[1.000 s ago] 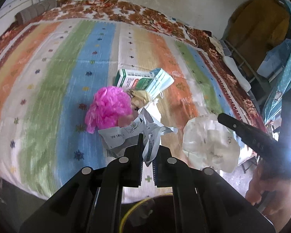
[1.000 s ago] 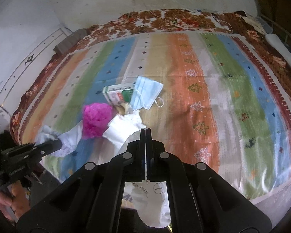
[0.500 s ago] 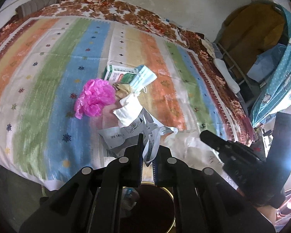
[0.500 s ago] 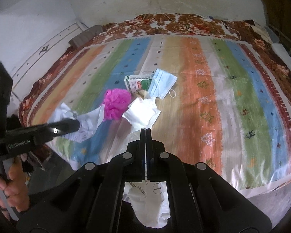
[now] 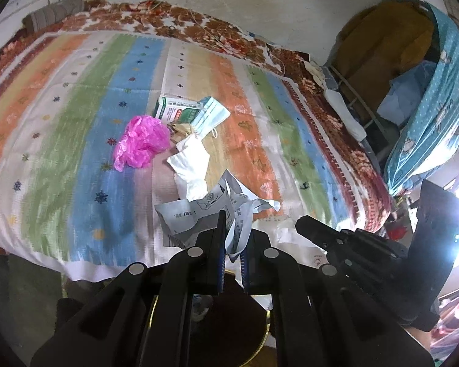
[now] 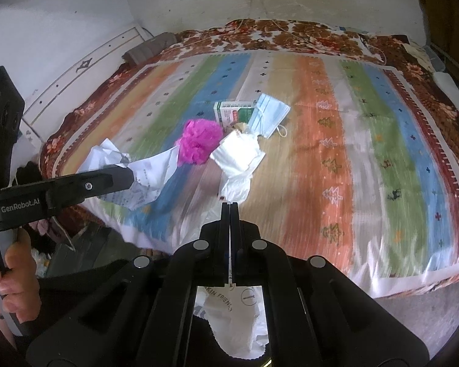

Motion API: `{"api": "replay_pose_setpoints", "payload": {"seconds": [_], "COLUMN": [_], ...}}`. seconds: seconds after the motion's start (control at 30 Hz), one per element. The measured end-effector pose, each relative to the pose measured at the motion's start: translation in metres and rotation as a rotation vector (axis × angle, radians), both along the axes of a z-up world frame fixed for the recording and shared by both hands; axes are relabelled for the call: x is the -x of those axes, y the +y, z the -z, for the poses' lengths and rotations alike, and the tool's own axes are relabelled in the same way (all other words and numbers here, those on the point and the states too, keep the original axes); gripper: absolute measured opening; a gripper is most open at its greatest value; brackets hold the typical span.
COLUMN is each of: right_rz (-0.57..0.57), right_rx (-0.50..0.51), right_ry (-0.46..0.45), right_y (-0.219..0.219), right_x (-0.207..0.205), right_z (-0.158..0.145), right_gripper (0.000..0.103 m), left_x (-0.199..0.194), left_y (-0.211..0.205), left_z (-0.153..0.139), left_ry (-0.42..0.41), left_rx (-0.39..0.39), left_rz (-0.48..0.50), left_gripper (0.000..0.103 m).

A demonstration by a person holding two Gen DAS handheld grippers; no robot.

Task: Collect trash
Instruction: 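Carry both items down over the bin and open both tools to release them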

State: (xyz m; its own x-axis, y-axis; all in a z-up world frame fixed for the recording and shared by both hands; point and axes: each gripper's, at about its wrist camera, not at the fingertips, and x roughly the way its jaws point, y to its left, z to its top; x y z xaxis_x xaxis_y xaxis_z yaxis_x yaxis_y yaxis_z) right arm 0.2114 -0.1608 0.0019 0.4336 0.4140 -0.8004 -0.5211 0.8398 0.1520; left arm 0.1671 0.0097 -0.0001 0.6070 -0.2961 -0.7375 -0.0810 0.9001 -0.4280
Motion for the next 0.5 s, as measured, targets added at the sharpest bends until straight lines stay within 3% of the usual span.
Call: {"api": "replay_pose_setpoints", "payload": {"seconds": [0.5], "right_rz": [-0.034], "right_rx": [0.056], "right_ry": [0.069], "right_y": [-0.010], "right_x": [0.055], "right_z": [0.030], "right_gripper": [0.000], "left_x": [0.042], "left_y": [-0.023], "left_z": [0.021], "left_ry": [0.047], "left_rx": [0.048], "left_rz": [0.031], "left_gripper": [0.007]}}
